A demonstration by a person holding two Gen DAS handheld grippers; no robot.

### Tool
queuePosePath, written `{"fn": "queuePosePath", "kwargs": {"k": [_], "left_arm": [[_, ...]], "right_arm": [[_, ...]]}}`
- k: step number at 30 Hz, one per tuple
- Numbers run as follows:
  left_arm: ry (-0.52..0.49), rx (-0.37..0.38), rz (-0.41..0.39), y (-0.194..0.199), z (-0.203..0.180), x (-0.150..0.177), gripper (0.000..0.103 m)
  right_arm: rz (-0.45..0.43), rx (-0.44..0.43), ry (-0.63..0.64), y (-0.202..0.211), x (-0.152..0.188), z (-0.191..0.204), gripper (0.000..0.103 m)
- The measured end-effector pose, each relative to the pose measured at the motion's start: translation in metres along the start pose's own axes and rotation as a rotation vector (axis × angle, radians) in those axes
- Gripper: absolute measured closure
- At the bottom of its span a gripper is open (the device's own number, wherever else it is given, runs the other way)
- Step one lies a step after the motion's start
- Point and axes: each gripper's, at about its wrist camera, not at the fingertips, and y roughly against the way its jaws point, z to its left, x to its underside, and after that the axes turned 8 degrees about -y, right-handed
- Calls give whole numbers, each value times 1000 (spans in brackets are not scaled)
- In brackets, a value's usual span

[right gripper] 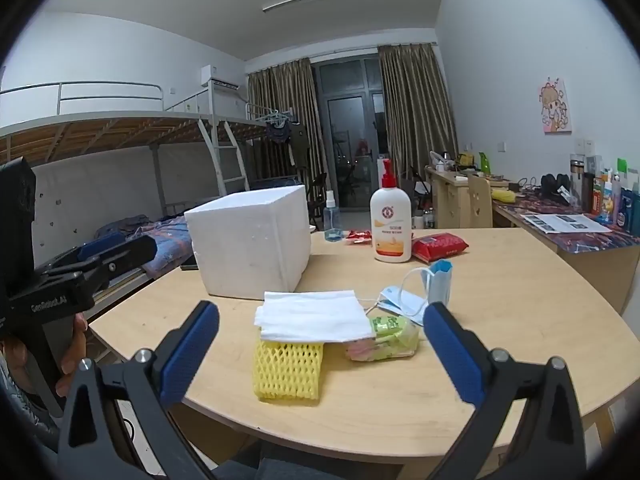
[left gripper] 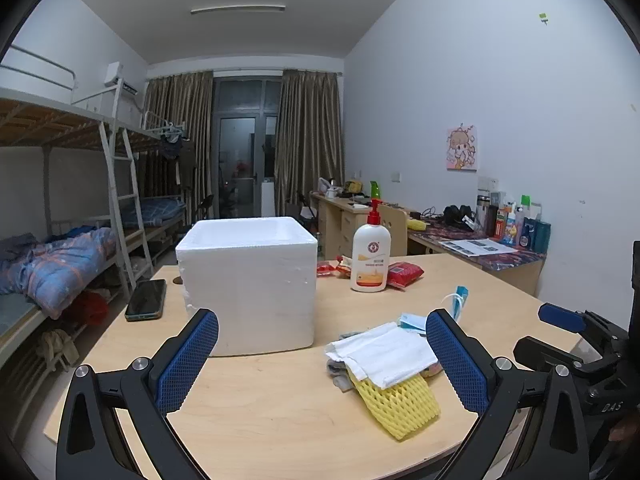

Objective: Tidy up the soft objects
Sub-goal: 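Move both tools toward the white cloth and blue face mask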

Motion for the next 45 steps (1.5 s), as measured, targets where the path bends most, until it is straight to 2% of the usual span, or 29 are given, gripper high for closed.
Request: {"fn": "queuePosePath", "kwargs": {"k": [45], "left_arm": [[-12, -6, 22, -5, -2, 1, 0]], "right_arm": [[-9, 1, 0, 3, -1, 1, 0]]}}
